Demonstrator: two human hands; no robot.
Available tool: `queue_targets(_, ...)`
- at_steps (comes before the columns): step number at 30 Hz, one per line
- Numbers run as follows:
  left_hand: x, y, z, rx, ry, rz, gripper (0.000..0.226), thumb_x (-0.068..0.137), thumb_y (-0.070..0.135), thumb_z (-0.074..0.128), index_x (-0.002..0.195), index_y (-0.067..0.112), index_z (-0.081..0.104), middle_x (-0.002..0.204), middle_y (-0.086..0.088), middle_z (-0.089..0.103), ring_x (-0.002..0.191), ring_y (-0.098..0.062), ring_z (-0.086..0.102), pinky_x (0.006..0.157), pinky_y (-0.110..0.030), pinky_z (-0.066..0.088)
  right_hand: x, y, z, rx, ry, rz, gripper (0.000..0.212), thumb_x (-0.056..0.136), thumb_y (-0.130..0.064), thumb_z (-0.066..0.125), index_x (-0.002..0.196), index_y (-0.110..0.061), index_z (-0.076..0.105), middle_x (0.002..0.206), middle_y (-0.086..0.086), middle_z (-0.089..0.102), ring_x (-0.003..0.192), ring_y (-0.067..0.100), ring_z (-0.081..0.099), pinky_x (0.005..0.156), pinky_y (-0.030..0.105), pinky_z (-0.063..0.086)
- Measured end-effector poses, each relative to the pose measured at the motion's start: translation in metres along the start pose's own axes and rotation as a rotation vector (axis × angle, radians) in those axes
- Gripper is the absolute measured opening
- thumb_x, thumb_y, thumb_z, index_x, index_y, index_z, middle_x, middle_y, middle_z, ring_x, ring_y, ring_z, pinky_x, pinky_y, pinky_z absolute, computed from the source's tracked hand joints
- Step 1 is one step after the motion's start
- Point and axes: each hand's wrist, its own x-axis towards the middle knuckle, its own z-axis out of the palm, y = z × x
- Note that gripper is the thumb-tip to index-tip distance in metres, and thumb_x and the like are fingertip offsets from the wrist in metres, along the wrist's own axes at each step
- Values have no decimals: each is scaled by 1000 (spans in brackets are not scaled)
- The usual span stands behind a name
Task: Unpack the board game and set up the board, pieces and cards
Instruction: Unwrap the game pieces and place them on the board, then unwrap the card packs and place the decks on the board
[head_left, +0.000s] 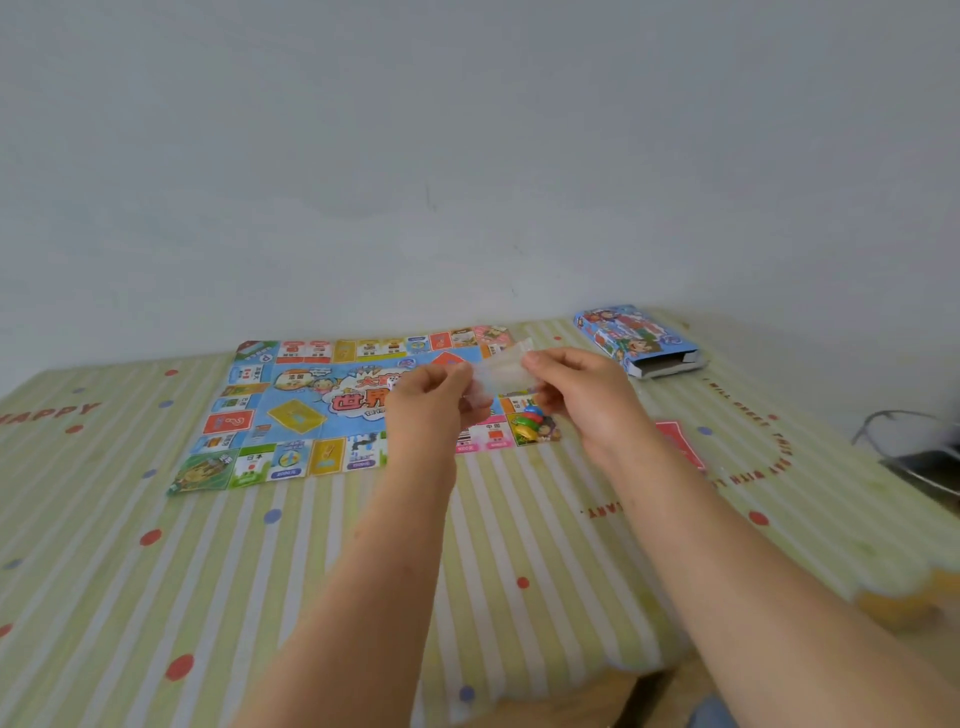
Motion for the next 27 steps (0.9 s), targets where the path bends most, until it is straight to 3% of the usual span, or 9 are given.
queue_targets(4,-6,-4,10,78,-118,-66,6,90,5,58,92,1,62,83,-13,68,66,-22,65,65,-33,59,1,3,-23,-25,13,9,5,88,-13,68,88,-9,72,67,1,60,58,12,55,56,23,48)
queue_targets(11,-9,-7,33,179,-149,-74,16,89,4,58,105,6,61,97,-11,69,68,-18,64,65,-28,57,8,-9,-68,-80,219,0,5,89,-10,65,87,-12,69,67,2,59,55,14,53,50,22,46)
queue_targets(15,-9,-13,47,255,-191,-50,14,89,1,55,93,12,63,91,-10,68,67,-17,63,60,-24,56,22,-12,-95,-128,348,-20,16,87,-1,56,83,-14,64,65,4,57,52,13,52,50,22,43)
queue_targets(18,-8,-23,57,325,-222,-36,14,88,-1,56,95,9,63,88,-11,66,62,-16,60,57,-24,57,30,-8,-108,-237,345,-24,21,86,-1,55,75,-17,62,64,3,58,54,12,53,53,22,43)
queue_targets(22,-10,-36,69,479,-282,9,14,88,5,55,95,15,63,89,-7,66,70,-19,62,77,-41,58,41,2,-116,-420,301,-13,26,83,-1,59,67,-21,61,64,0,63,55,13,53,59,26,44)
queue_targets(25,-12,-41,73,623,-317,72,20,88,10,53,101,20,64,96,-1,68,84,-22,66,81,-43,57,48,10,-117,-601,281,3,23,80,-6,63,62,-21,64,71,0,68,69,19,60,76,36,49)
queue_targets(27,-13,-43,74,684,-343,90,24,89,12,51,108,19,64,103,2,67,89,-19,65,83,-41,56,50,14,-117,-786,268,20,11,84,-14,62,76,-18,70,89,3,71,87,24,64,79,36,49)
